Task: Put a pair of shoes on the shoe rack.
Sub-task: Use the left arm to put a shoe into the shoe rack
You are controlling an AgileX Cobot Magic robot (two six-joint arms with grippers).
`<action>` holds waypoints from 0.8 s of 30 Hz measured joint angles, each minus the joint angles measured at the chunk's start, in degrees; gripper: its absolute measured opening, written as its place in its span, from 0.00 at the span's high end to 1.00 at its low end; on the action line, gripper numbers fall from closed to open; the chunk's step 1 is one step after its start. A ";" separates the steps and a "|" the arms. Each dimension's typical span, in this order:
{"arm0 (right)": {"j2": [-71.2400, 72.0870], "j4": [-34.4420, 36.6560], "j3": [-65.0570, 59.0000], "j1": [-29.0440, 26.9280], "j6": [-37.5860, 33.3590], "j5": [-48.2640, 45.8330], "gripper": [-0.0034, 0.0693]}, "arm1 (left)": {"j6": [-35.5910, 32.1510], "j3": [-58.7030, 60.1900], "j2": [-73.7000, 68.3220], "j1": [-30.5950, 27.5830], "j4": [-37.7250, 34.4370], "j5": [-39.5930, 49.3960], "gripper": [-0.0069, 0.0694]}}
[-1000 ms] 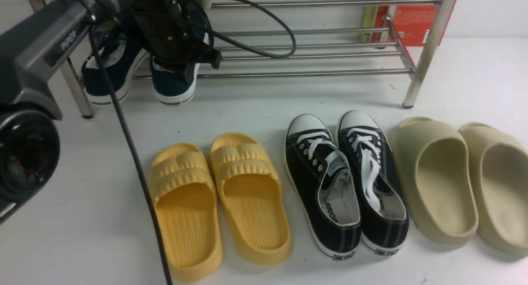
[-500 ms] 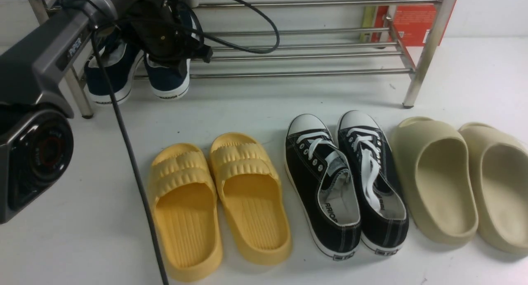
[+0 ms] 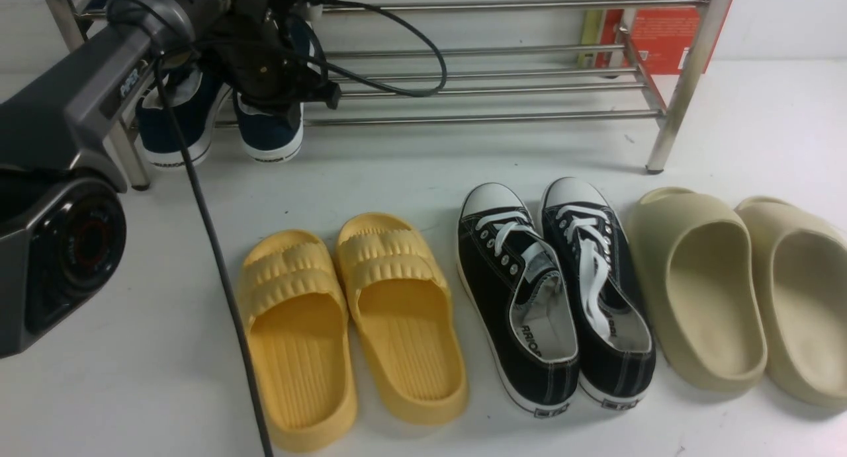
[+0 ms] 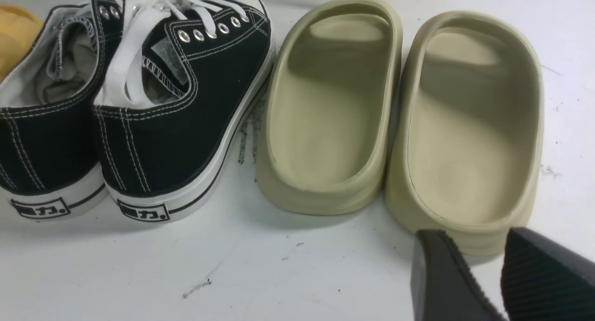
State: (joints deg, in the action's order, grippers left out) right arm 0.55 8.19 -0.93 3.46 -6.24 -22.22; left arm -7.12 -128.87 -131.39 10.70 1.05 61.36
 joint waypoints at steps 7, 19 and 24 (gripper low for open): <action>0.00 0.00 0.00 0.00 0.00 0.00 0.62 | -0.99 0.00 0.15 0.18 0.12 -0.25 0.91; 0.00 0.00 0.00 0.00 0.00 0.00 0.62 | -1.71 0.00 0.64 1.03 -0.54 2.10 0.91; 0.00 0.00 0.00 0.00 0.00 0.00 0.62 | -1.71 0.00 0.64 1.03 -1.05 1.18 0.91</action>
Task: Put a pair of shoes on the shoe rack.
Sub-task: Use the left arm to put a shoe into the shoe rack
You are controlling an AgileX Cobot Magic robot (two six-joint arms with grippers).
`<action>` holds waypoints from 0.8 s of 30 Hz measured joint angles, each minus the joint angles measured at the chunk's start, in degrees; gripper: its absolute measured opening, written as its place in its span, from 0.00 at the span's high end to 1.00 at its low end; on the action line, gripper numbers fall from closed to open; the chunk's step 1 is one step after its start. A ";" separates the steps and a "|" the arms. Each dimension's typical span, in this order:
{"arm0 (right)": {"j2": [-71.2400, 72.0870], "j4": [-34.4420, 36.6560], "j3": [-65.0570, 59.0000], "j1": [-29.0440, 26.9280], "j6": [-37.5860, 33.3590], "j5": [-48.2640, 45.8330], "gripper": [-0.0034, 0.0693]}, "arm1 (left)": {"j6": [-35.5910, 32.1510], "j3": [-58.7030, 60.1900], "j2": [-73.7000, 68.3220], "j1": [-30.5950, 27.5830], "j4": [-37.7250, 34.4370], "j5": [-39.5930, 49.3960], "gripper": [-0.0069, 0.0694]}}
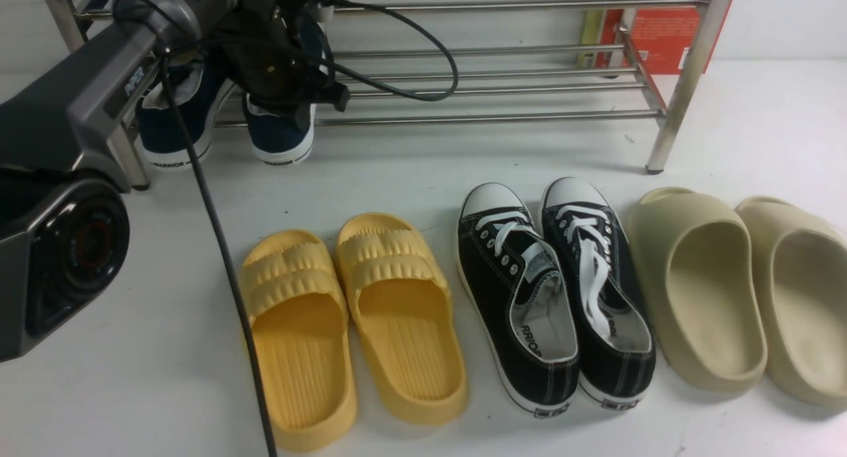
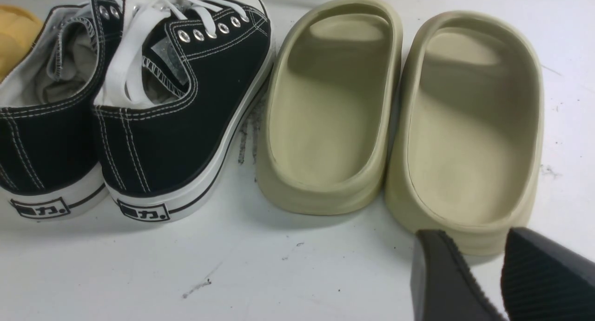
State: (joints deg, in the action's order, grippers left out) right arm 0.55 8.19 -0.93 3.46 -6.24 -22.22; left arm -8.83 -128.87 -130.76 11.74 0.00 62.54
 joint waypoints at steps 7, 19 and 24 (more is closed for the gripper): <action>0.00 0.00 0.00 0.00 0.00 0.00 0.62 | 0.00 0.00 0.00 0.00 0.80 -0.79 0.91; 0.00 0.00 0.00 0.00 0.00 0.00 0.62 | 0.06 -0.04 0.11 0.00 0.93 -1.66 0.73; 0.00 0.00 0.00 0.00 0.00 0.00 0.62 | 3.23 -0.42 1.05 0.00 0.67 -3.33 0.59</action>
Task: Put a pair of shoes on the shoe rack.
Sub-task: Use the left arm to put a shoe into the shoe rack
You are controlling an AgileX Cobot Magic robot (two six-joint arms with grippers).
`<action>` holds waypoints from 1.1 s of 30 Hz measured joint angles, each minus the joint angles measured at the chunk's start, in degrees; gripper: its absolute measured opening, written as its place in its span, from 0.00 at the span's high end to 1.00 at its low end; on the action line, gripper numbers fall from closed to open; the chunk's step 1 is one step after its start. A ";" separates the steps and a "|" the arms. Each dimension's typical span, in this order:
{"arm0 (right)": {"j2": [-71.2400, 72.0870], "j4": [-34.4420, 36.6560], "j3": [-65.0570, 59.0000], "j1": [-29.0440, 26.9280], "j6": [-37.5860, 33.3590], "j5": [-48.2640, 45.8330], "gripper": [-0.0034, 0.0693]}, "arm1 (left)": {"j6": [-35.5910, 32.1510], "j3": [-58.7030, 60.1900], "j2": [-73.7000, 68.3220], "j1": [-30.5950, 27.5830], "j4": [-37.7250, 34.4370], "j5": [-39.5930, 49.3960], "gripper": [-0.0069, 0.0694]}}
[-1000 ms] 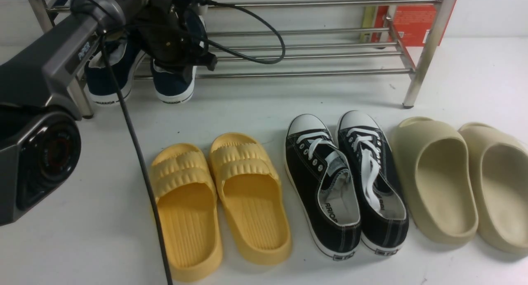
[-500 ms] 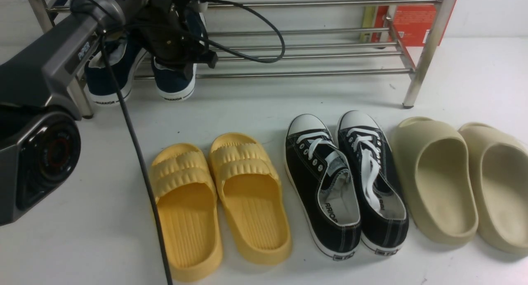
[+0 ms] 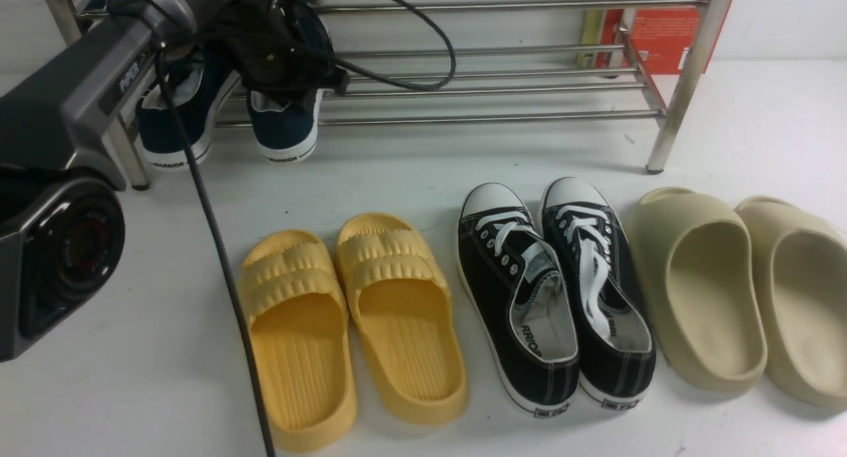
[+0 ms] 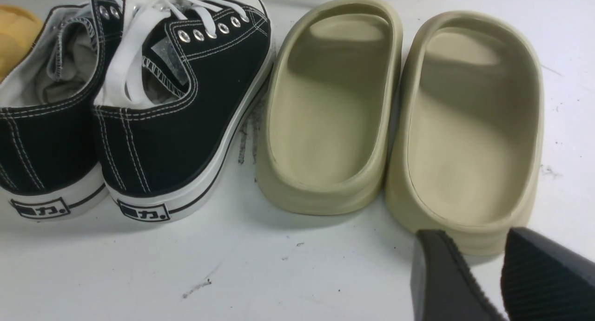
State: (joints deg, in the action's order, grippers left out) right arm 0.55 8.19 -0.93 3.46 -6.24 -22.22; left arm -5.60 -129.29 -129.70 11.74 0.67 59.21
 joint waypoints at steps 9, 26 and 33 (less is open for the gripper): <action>0.00 0.00 0.00 0.00 0.00 0.00 0.62 | 2.61 -0.06 4.52 0.00 -0.66 2.72 0.53; 0.00 0.00 0.00 0.00 0.00 0.00 0.62 | 12.65 29.49 31.83 0.07 -7.43 11.89 0.93; 0.00 0.00 0.00 0.00 0.00 0.00 0.62 | 12.65 44.35 30.83 0.07 -6.55 -3.28 0.93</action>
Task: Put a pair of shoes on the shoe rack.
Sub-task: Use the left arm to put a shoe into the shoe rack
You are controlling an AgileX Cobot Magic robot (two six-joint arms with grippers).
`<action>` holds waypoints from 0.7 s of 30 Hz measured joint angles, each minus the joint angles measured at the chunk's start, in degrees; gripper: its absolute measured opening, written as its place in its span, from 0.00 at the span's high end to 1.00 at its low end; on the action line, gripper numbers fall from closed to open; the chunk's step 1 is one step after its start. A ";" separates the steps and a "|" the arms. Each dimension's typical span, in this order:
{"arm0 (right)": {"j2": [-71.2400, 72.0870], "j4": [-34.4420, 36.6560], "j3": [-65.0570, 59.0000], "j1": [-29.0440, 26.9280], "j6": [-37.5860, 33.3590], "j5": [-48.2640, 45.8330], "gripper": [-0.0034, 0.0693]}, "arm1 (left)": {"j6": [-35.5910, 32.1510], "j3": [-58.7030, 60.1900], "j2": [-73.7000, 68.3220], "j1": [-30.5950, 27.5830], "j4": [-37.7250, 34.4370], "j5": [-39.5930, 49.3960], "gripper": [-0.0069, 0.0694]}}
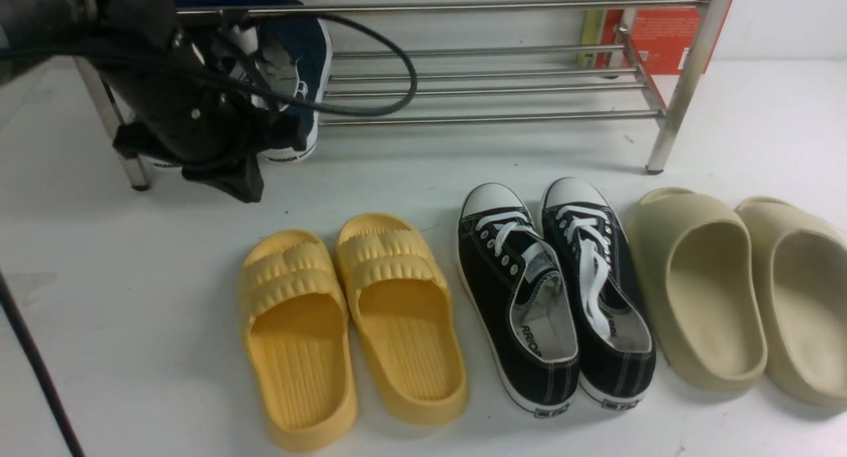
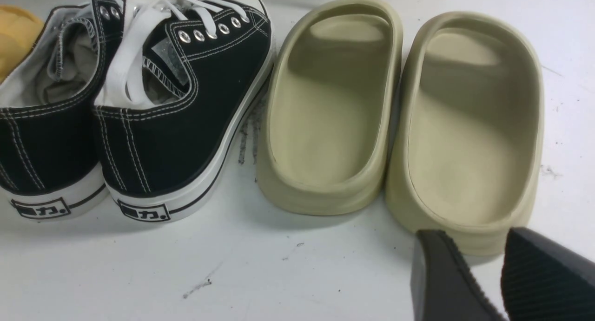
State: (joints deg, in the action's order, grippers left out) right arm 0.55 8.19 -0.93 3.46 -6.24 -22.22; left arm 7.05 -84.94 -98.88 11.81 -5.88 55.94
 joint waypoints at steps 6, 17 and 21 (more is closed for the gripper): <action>0.00 0.00 0.00 0.00 0.00 0.00 0.62 | 0.00 0.05 -5.19 0.00 2.06 -12.29 0.93; 0.00 0.00 0.00 0.00 0.00 0.00 0.62 | -0.05 0.05 -8.52 0.00 6.67 -27.50 0.93; 0.00 0.00 0.00 0.00 0.00 0.00 0.62 | -0.05 0.05 -8.52 0.00 6.94 -29.94 0.93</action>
State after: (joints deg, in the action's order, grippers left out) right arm 0.55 8.19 -0.93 3.46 -6.24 -22.22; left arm 7.00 -84.90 -107.40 11.81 1.06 26.00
